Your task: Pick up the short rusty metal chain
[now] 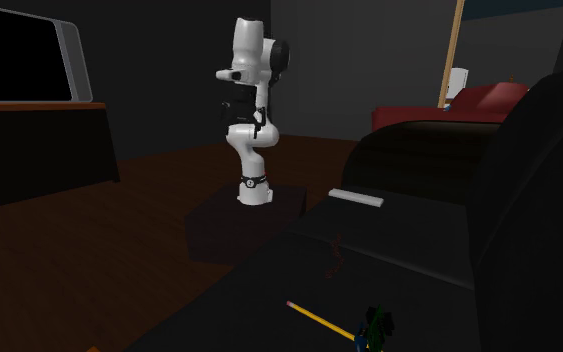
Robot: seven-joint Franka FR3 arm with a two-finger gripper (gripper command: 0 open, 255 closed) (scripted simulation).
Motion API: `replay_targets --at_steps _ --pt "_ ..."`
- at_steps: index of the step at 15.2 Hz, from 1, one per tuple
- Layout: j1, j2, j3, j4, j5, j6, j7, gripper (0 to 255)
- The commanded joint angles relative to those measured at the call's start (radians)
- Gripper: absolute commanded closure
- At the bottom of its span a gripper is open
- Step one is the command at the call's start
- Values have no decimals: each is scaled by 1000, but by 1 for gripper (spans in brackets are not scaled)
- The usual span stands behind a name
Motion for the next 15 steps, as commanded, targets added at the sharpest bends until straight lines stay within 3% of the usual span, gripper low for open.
replay_targets --at_steps 1,8,15 --pt "8 54 37 9 9 43 44 0" --pt "18 283 152 102 -11 163 189 0" --pt "34 548 244 258 -106 236 354 0"
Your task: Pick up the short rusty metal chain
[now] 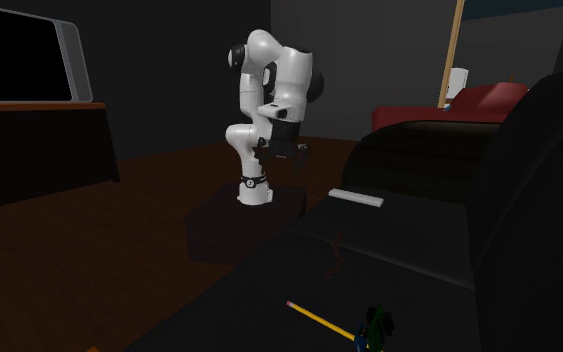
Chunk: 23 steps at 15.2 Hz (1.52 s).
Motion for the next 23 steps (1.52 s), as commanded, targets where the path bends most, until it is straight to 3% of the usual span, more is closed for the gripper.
replay_targets --at_steps 1,8,17,23 --pt "10 83 22 62 -37 7 51 0" --pt "89 374 44 295 -182 4 206 0" --pt "262 762 0 726 -318 -88 302 0" --pt "270 800 -11 718 -333 -44 315 0"
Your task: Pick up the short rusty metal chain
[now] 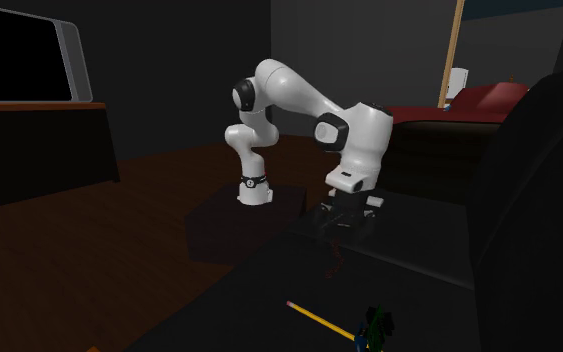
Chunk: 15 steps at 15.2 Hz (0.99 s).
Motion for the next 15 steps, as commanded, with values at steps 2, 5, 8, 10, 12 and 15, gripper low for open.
replay_targets --at_steps 2,5,8,10,12,15 --pt "4 24 -7 -11 -11 33 11 0" --pt "5 26 -7 -8 -11 32 11 255" --pt "5 28 -8 -6 -12 33 11 255" --pt "7 29 -7 -4 -11 31 12 255" --pt "9 32 -8 -1 -12 31 13 255" --pt "3 18 -5 -8 -8 24 8 255"
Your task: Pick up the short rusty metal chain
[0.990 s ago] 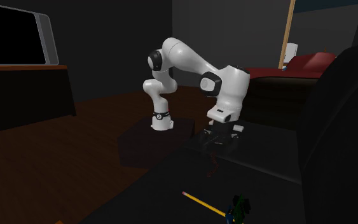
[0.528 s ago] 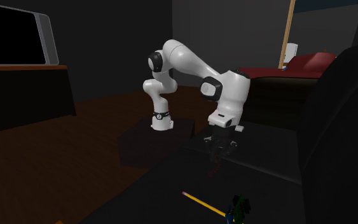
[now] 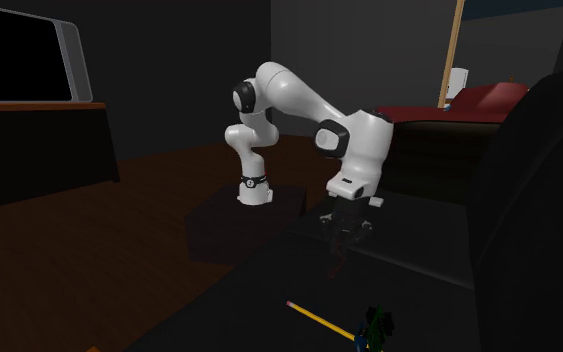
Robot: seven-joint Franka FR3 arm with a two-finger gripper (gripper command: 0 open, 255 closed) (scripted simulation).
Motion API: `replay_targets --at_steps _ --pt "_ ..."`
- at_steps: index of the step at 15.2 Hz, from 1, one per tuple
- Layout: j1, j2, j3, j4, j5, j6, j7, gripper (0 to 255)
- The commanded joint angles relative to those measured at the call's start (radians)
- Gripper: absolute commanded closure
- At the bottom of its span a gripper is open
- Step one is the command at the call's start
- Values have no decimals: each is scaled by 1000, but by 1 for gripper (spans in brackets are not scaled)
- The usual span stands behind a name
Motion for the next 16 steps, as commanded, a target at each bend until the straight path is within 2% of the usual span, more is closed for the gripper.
replay_targets --at_steps 1,16 --pt "-4 -10 2 0 4 -12 -4 255" --pt "-5 -76 22 71 37 -142 -39 255"
